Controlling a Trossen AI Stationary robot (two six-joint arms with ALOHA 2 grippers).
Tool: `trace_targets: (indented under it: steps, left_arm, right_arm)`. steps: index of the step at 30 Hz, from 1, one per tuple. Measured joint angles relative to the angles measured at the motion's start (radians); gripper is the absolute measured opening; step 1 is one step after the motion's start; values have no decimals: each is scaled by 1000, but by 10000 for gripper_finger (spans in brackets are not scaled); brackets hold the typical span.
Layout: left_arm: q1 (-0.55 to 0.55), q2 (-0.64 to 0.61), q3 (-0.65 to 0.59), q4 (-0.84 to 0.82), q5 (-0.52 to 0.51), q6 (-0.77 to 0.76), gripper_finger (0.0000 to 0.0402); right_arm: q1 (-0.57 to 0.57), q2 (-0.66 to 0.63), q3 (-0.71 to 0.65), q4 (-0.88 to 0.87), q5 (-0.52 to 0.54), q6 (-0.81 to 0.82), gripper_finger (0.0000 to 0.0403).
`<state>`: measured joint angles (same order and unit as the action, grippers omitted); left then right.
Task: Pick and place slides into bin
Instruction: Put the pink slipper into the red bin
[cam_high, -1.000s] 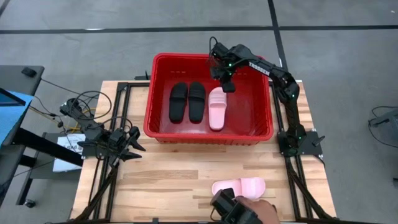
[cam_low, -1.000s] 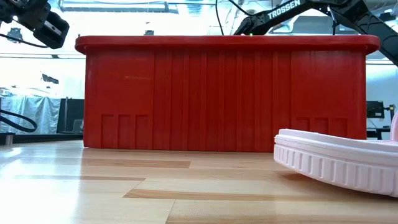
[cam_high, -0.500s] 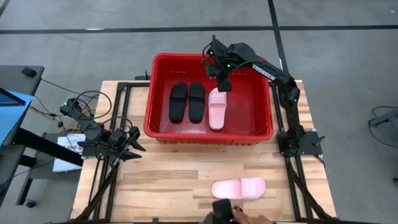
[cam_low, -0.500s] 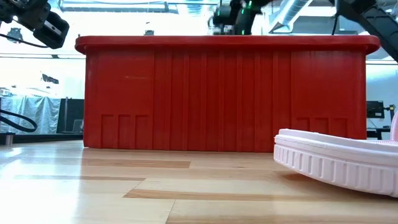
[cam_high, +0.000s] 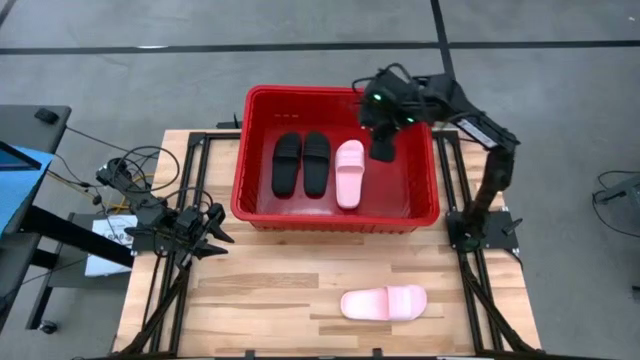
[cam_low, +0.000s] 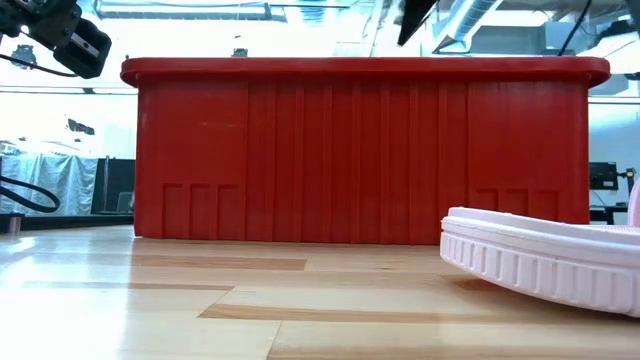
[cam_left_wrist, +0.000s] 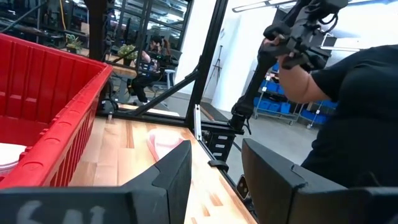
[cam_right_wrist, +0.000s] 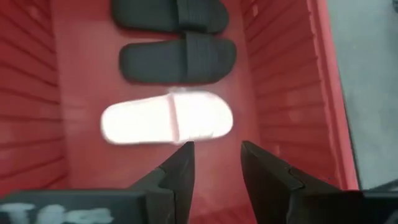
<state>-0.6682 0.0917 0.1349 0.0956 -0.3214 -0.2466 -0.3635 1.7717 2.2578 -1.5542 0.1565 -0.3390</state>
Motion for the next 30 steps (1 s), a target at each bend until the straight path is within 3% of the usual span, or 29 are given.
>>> trace_targets:
  steps: [13,22,30]
  left_arm:
    - [0,0,0,0,0,1,132]
    - [0,0,0,-8,0,5,132]
    - [0,0,0,-11,0,5,132]
  right_arm:
    - [225,-177,-5,-17,-1,378,121]
    - [414,-219,-15,-16,0,650,121]
    - [575,-335,-329,-18,-62,892,121]
